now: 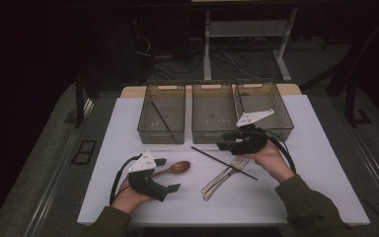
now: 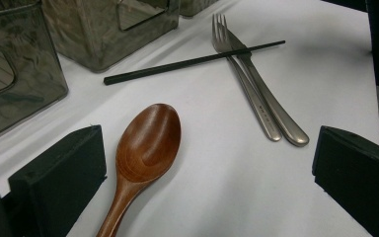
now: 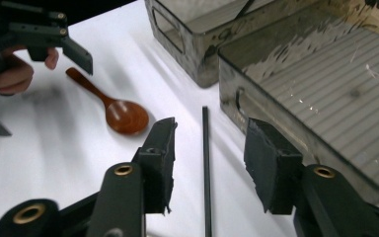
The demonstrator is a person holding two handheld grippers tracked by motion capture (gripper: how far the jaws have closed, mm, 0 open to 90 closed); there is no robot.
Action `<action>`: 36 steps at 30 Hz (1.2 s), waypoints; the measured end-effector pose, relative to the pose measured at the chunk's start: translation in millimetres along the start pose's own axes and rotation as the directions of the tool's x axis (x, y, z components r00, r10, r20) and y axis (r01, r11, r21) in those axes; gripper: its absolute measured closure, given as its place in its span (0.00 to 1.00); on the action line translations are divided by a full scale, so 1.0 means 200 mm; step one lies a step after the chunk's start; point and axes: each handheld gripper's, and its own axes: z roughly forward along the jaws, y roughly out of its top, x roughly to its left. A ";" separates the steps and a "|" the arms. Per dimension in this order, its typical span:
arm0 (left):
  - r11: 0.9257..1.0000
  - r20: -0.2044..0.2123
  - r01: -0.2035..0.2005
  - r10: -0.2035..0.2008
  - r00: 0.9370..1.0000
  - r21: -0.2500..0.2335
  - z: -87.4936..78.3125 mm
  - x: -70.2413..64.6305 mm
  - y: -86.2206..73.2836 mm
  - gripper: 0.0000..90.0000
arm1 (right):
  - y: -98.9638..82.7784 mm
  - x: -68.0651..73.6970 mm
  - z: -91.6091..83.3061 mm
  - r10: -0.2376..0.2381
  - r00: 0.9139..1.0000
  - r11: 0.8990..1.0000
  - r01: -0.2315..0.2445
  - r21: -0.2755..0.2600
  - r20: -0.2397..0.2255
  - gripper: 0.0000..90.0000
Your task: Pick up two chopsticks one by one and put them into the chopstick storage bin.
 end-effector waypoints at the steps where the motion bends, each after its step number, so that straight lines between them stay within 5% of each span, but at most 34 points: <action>1: 1.000 0.001 0.001 -0.001 1.000 -0.001 0.00 0.00 0.00 0.00 | -0.01 0.00 -0.01 0.002 1.000 1.000 -0.002 0.001 0.001 0.62; 19: 1.000 0.002 0.012 -0.012 1.000 -0.016 -0.02 0.00 0.00 0.00 | -0.20 0.00 -0.10 0.007 1.000 0.998 -0.008 0.058 0.027 0.80; 36: 1.000 0.005 0.008 -0.008 1.000 -0.012 -0.02 -0.01 0.00 0.00 | -0.30 -0.02 0.03 0.018 1.000 0.986 -0.019 0.164 0.007 0.89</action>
